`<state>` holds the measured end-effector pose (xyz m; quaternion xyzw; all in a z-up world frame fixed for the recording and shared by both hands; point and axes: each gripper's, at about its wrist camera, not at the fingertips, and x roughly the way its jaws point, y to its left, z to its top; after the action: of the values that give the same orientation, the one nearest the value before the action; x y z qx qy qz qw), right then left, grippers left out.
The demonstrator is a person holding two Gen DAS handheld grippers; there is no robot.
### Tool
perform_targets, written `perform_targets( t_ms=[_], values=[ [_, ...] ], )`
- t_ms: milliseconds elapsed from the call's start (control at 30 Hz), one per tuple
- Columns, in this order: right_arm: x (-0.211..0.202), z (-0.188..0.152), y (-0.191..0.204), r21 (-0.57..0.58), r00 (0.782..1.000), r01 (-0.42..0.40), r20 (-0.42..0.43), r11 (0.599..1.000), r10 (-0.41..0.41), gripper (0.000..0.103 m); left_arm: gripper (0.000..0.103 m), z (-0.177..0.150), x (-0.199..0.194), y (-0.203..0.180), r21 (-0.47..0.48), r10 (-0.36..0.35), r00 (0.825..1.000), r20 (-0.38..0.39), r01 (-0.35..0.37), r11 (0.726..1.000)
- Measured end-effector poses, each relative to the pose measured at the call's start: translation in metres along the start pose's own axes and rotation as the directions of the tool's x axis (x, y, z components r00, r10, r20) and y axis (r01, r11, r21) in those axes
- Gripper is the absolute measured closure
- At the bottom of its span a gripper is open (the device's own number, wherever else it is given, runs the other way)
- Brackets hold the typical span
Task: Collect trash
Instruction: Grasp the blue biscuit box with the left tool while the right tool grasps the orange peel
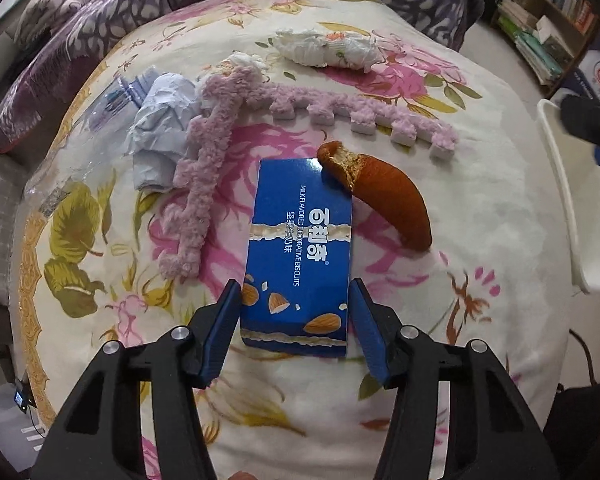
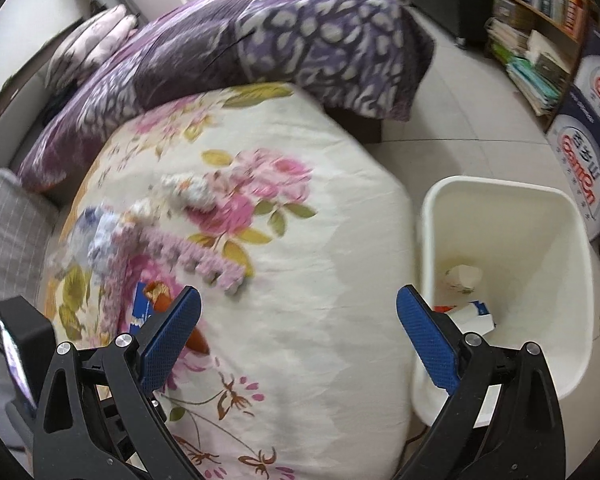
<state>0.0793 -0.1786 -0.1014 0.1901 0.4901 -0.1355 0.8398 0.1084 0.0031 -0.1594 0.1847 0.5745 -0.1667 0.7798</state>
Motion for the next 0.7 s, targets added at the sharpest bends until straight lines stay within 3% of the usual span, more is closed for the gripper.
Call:
perform_targets(
  t_ms=[333,533,700],
  values=[
    [0.023,-0.024,0.054,-0.217,0.998,-0.053,-0.046,0.975,0.044,0.009,0.051,-0.029,-0.029,0.041,-0.051,-0.007,1.0,0.01,0.007,0.999],
    [0.041,-0.042,0.096,-0.389,0.995,-0.095,-0.069,0.916,0.074,0.009,0.051,-0.042,-0.043,0.066,-0.11,0.004,1.0,0.015,-0.002,0.994],
    [0.053,-0.049,0.116,-0.455,0.996,-0.092,-0.057,0.886,0.074,0.009,0.051,-0.051,-0.051,0.089,-0.162,-0.003,1.0,0.031,0.008,0.987]
  ],
)
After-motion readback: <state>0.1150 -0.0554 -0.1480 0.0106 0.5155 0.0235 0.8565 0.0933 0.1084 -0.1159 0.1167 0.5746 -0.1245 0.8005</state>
